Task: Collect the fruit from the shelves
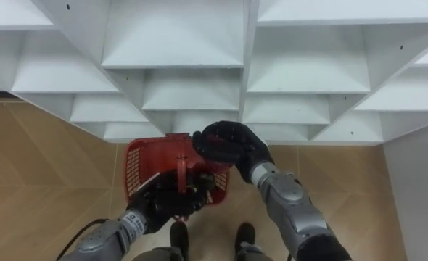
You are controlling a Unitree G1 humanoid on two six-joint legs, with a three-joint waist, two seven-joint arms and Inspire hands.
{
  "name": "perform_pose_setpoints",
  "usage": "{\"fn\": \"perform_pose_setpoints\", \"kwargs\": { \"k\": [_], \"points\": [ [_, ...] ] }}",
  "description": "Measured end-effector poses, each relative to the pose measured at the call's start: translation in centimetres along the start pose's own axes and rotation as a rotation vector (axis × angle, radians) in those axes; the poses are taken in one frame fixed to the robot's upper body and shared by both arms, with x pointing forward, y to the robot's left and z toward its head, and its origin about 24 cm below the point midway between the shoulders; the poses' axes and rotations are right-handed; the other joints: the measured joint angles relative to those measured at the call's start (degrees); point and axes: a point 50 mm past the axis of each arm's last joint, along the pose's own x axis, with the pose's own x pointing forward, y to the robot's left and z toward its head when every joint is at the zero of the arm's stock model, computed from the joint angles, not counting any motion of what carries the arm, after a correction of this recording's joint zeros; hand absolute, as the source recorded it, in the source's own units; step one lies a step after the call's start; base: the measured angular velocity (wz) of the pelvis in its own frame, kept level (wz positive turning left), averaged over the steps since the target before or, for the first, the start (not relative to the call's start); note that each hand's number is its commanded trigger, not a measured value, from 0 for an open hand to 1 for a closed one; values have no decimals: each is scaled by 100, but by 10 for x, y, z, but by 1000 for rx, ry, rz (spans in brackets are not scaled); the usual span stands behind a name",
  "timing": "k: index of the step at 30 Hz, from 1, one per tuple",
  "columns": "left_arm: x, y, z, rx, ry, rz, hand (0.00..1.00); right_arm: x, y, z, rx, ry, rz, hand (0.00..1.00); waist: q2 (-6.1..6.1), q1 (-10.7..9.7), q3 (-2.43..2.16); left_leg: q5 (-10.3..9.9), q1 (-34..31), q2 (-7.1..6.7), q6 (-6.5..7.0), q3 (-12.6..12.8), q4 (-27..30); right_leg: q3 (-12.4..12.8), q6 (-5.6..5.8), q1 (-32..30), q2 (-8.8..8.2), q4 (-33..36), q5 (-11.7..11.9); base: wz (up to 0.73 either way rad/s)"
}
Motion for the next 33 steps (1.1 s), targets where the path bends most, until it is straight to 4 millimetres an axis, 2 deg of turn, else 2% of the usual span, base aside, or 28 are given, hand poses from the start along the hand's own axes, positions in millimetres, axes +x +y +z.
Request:
{"fn": "perform_pose_setpoints", "kwargs": {
  "k": [9,22,23,24,25,26,28,33],
  "points": [
    [2,-4,2,-102,-31,-24,100,0,1,0,-58,7,2,100,-1,-14,0,0,1,-6,0,-2,-24,10,1,-5,2,-13,0,0],
    [4,-9,9,-105,-59,-63,100,0,-2,1,-62,1,-18,100,-5,-48,-3,1,-8,-3,1,-13,35,12,6,2,0,2,3,0],
    [5,-9,10,-107,-62,-66,100,0,-2,2,-62,0,-19,78,-5,-48,-2,1,-9,-3,1,-13,36,12,6,-1,0,3,3,0],
    [5,-9,10,-109,-65,-73,100,0,-2,2,-57,-2,-21,70,-5,-49,-3,1,-9,-3,1,-13,36,12,6,-2,-1,3,3,0],
    [5,-10,10,-109,-65,-79,100,0,-3,2,-55,-4,-23,46,-5,-48,-3,1,-8,-4,1,-13,35,12,6,-2,-1,3,3,0],
    [5,-11,10,-111,-66,-89,100,0,-3,3,-55,-5,-24,17,-5,-47,-3,1,-7,-5,1,-13,35,12,6,-2,-2,7,3,0],
    [5,-12,10,-113,-67,-101,100,0,-3,3,-53,-5,-26,0,-6,-48,-3,1,-8,-6,2,-13,30,12,8,-1,-2,15,7,0],
    [5,-13,10,-115,-68,-104,100,1,-4,4,-39,-14,-39,0,-8,-51,-3,2,-8,-9,3,-12,16,12,9,0,-1,-1,7,0]
  ]
}}
